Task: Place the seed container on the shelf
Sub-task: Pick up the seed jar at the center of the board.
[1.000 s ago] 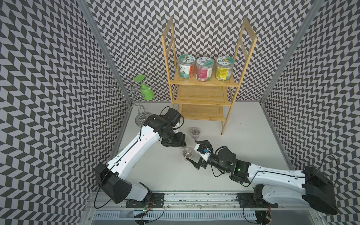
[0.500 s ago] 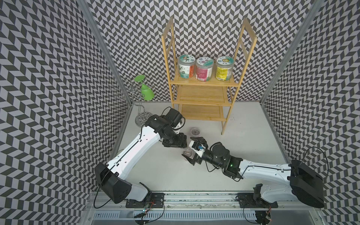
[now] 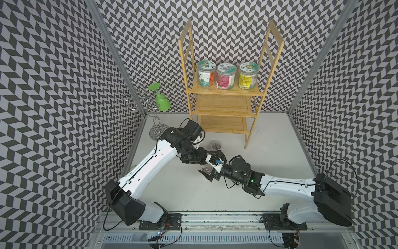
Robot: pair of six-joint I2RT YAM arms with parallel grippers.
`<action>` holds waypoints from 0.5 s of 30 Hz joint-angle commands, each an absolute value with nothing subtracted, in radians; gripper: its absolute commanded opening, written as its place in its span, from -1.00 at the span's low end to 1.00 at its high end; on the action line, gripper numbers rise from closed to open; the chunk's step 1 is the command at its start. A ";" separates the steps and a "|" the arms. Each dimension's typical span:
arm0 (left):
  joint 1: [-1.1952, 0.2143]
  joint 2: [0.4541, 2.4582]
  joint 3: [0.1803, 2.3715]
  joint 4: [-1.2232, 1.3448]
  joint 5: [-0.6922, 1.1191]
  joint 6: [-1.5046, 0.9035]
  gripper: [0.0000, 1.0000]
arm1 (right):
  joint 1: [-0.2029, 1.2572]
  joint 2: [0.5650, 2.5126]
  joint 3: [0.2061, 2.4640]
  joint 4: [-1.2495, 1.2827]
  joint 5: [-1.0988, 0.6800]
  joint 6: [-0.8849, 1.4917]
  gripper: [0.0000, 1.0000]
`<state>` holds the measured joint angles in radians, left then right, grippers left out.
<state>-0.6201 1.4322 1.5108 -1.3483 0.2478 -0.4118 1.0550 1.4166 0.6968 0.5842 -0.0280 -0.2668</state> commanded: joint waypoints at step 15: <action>-0.634 1.399 1.544 -1.336 0.289 -0.397 0.30 | 1.032 1.453 0.732 0.639 -0.018 -0.206 0.93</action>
